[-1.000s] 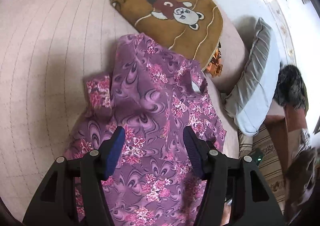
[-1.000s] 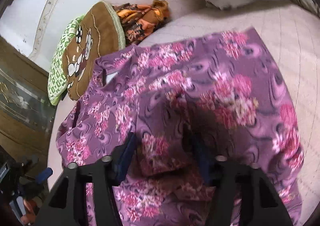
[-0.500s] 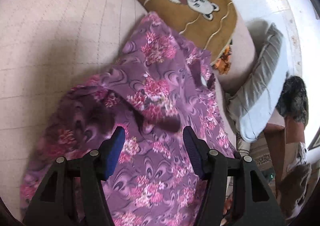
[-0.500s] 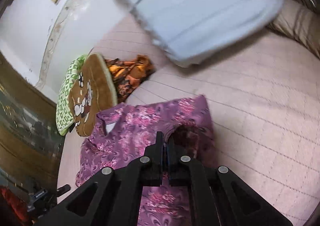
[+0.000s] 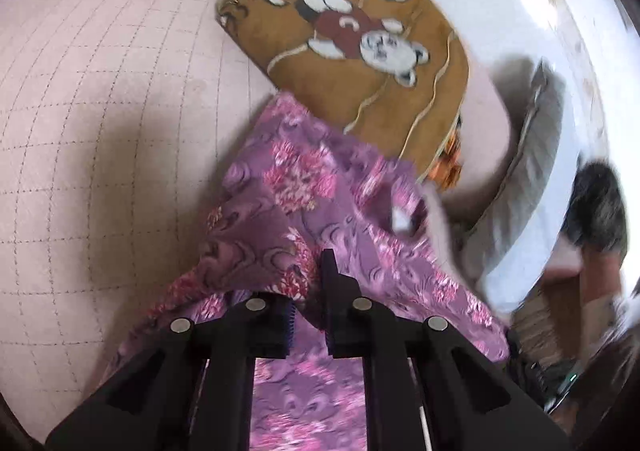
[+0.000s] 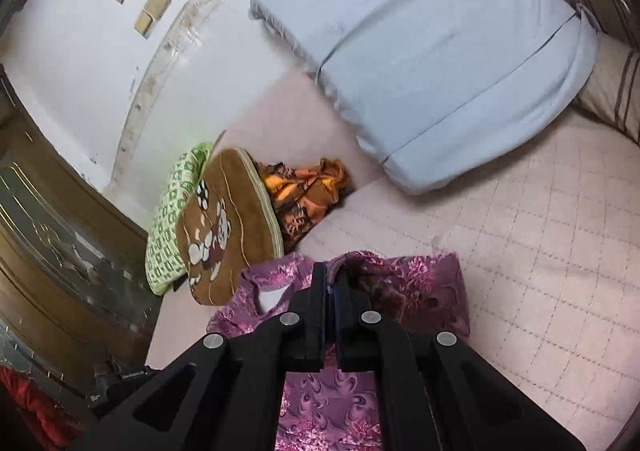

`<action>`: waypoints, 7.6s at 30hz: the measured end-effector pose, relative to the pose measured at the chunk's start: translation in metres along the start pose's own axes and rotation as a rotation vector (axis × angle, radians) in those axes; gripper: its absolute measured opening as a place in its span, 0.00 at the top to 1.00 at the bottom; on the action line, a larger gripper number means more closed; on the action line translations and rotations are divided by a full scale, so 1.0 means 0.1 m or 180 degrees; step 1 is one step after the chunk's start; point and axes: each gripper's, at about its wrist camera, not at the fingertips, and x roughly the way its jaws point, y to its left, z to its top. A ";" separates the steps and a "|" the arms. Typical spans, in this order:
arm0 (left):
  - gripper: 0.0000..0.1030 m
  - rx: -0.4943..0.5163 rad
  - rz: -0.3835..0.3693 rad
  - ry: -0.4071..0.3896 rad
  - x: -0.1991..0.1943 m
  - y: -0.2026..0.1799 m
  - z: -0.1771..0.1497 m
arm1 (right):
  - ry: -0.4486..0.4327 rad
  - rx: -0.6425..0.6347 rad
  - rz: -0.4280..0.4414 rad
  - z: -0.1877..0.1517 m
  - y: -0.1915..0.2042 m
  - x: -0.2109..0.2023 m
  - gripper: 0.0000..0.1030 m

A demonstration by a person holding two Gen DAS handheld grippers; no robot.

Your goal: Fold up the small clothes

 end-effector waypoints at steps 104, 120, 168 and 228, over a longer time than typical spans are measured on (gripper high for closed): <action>0.88 0.0791 0.0172 0.1673 -1.24 1.62 -2.30 | 0.1911 -0.0666 -0.0323 -2.80 -0.57 -2.00 0.94; 0.92 0.0551 -0.0530 0.0926 -1.66 1.06 -1.57 | 0.1261 0.0048 0.0594 -2.13 -0.34 -2.16 0.95; 0.44 0.0603 0.0179 0.0603 0.59 0.11 1.36 | 0.0679 0.0397 0.0112 0.13 -0.73 0.60 0.77; 0.96 0.0898 0.0088 0.0441 0.71 -0.12 1.11 | 0.1241 -0.2582 -0.0392 -0.53 1.13 1.43 0.96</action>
